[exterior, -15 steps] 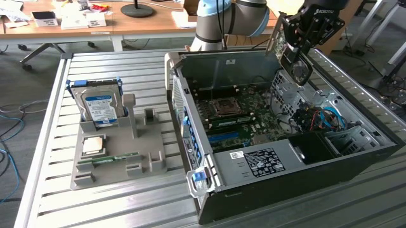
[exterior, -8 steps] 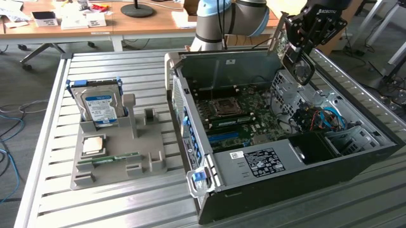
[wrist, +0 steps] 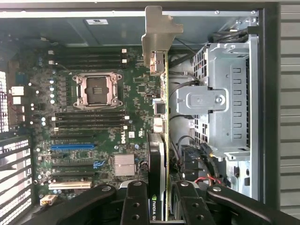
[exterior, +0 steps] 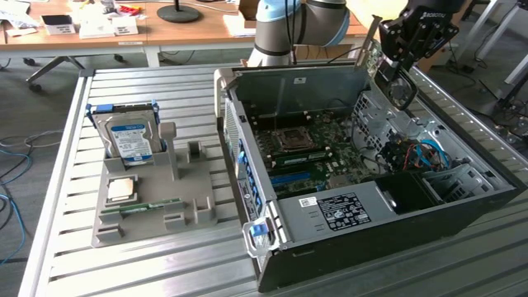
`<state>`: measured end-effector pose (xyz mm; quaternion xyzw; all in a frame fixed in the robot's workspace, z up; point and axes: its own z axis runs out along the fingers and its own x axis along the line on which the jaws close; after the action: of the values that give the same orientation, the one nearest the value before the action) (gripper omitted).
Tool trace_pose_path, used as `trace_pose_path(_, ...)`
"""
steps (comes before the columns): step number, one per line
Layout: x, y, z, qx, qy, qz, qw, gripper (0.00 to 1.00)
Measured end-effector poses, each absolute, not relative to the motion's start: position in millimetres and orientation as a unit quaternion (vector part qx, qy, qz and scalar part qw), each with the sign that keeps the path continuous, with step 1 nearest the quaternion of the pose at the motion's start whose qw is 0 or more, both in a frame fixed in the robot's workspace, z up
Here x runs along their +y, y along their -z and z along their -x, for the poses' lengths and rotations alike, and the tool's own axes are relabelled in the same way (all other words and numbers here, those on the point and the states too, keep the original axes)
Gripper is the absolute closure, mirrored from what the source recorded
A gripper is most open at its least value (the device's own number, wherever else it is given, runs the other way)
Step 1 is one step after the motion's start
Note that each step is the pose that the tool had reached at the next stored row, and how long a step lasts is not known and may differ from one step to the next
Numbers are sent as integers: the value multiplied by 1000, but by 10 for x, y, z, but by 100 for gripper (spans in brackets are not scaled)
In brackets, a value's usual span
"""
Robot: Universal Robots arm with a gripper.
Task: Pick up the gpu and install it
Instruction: 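Pick up the gpu and move the gpu toward the slot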
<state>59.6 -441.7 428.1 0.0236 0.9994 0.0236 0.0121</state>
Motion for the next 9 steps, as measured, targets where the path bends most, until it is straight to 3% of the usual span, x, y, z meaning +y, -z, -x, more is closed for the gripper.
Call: trace_pose_path(9,-4417,-4281,-702,999,-24,-24,12,73)
